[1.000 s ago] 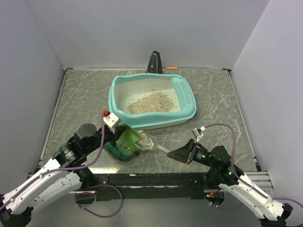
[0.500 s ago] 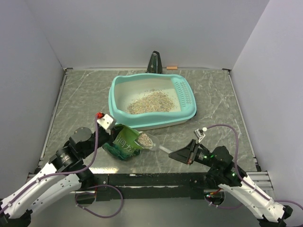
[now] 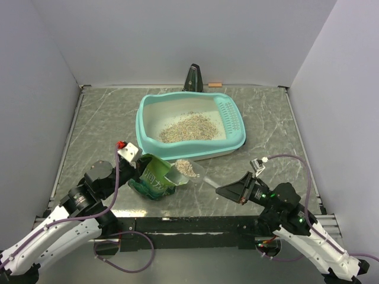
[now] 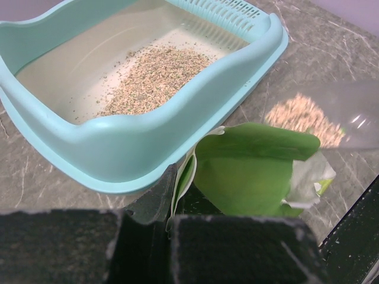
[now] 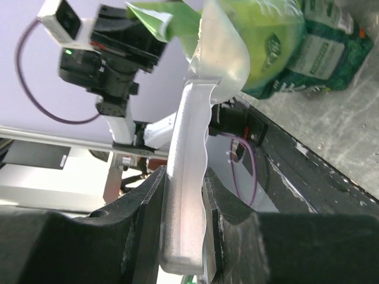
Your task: Fill the litter box with clean litter
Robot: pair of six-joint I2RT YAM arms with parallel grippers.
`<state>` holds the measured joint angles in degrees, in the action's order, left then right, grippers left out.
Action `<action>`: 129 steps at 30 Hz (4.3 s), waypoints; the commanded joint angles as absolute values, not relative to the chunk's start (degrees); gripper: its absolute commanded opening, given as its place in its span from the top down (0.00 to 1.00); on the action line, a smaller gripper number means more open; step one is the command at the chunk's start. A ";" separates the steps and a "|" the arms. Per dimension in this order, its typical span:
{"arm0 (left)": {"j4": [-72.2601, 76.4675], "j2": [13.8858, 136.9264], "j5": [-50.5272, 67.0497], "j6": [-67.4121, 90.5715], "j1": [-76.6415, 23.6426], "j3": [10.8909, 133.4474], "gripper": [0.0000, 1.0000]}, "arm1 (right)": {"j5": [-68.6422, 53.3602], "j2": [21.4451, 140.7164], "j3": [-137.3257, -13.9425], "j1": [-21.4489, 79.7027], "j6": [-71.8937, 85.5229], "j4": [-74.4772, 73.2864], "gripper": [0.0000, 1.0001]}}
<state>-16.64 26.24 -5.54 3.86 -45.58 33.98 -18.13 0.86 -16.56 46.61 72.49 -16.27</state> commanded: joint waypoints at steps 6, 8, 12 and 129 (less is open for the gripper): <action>-15.12 25.93 -6.15 4.75 -45.79 34.10 0.99 | -9.77 2.28 -25.40 46.32 72.25 -15.21 1.00; -15.12 26.02 -5.89 4.83 -45.79 34.10 0.99 | -7.23 5.25 -26.10 46.32 72.42 -13.80 1.00; -15.29 25.93 -5.89 4.83 -45.79 34.10 0.99 | -2.66 13.34 -27.94 46.32 72.86 -9.76 1.00; -16.52 27.25 -5.71 6.42 -45.79 35.07 0.99 | -33.04 87.18 -76.38 46.67 26.09 -49.06 1.00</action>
